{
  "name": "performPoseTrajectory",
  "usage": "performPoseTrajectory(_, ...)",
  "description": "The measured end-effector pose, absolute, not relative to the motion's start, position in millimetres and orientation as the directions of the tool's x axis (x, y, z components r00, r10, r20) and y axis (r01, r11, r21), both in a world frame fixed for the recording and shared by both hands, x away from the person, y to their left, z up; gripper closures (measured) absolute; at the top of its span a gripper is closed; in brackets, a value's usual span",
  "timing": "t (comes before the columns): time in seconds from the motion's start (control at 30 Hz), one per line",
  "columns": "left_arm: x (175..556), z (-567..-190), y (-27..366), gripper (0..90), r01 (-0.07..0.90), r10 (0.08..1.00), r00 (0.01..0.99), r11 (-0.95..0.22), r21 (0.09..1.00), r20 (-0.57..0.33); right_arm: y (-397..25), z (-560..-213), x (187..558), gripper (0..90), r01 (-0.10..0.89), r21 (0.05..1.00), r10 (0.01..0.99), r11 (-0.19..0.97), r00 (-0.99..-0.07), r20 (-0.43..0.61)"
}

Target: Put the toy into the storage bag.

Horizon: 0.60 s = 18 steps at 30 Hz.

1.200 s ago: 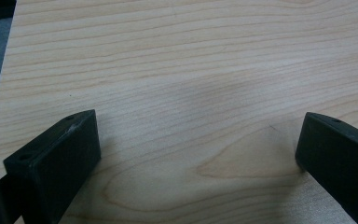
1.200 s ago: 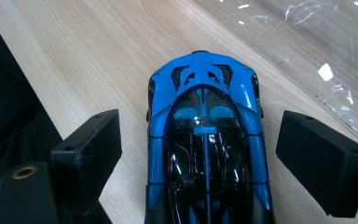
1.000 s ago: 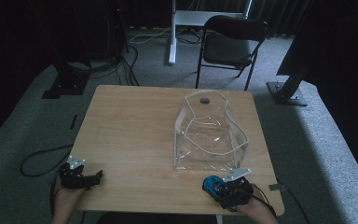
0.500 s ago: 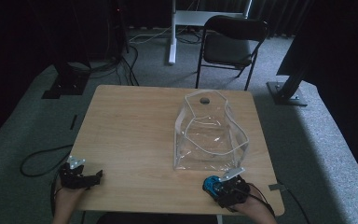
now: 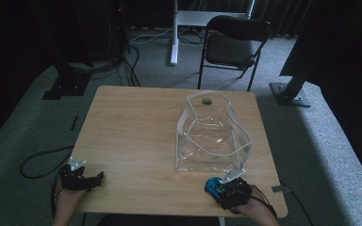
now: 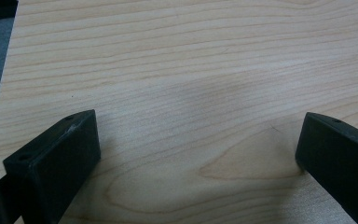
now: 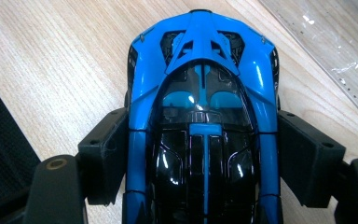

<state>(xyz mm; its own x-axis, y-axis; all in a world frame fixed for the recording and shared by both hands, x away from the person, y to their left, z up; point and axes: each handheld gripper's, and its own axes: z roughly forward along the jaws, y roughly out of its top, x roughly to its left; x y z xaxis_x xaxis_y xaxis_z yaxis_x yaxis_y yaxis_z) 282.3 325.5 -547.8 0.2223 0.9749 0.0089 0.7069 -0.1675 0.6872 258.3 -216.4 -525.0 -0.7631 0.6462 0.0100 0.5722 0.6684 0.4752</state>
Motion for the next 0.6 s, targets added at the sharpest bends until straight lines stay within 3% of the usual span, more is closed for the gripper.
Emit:
performPoseTrajectory(0.43, 282.2, -547.8, 325.4, 0.3, 0.707, 0.975, 0.221, -0.167, 0.687, 0.009, -211.4, -525.2, 257.5, 24.9, 0.592, 0.472, 0.675, 0.653, -0.738, -0.008)
performPoseTrajectory(0.6, 282.3, -547.8, 325.4, 0.2, 0.707, 0.975, 0.221, -0.167, 0.687, 0.009, -220.1, -522.1, 256.1, 26.0, 0.613, 0.512, 0.695, 0.602, -0.718, 0.043)
